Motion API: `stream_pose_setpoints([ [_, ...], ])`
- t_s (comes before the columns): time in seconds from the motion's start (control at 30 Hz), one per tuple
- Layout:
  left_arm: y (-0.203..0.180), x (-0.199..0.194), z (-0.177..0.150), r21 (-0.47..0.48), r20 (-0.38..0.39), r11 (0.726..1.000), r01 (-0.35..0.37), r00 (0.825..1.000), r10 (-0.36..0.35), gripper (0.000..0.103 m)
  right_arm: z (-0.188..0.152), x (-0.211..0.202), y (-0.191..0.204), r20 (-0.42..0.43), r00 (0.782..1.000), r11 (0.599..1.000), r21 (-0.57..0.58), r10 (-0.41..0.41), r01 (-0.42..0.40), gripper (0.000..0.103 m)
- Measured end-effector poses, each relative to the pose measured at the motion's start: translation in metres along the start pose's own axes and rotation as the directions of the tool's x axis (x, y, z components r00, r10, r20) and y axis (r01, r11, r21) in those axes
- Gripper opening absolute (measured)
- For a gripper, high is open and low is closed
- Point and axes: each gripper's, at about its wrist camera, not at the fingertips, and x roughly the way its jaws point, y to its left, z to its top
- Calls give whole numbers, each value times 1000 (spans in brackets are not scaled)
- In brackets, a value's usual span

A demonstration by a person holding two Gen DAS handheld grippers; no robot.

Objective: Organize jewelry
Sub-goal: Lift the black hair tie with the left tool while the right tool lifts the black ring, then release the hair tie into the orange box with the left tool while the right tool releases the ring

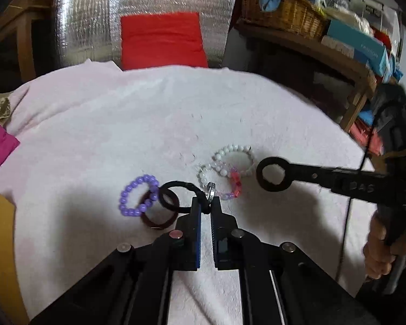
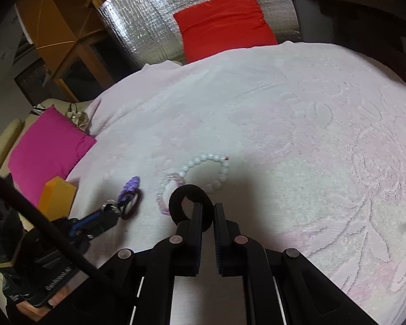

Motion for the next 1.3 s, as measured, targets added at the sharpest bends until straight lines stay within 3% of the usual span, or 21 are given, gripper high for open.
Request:
stream_pose_setpoints([
  [0.2,8,-46,-1,-21,96,999,-27,995,29,7,-1,-3,23,19,999,999,-16,50,-50,9],
  [0.33,18,-76,-3,-65,159,995,-77,983,87,7,-7,-5,49,28,995,994,-40,98,-97,9],
  [0.53,41,-120,-11,-189,227,963,-192,946,233,7,-22,2,98,9,984,980,-85,180,-179,9],
  [0.67,58,-153,-26,-292,261,909,-298,889,375,7,-30,3,132,14,972,967,-110,233,-230,9],
  [0.73,71,-164,-36,-358,253,882,-306,878,407,7,-31,1,154,24,964,957,-134,264,-259,9],
  [0.83,98,-180,-59,-463,198,807,-367,845,498,7,-30,1,183,15,955,943,-167,296,-289,9],
  [0.97,134,-188,-85,-585,130,725,-363,840,527,7,-25,12,229,-27,948,927,-203,317,-316,9],
  [1.1,163,-189,-106,-654,72,663,-363,843,533,7,-24,31,278,-78,951,914,-261,300,-310,9],
  [1.3,190,-187,-123,-684,20,620,-383,841,541,7,-24,56,332,-119,952,893,-332,281,-305,9],
])
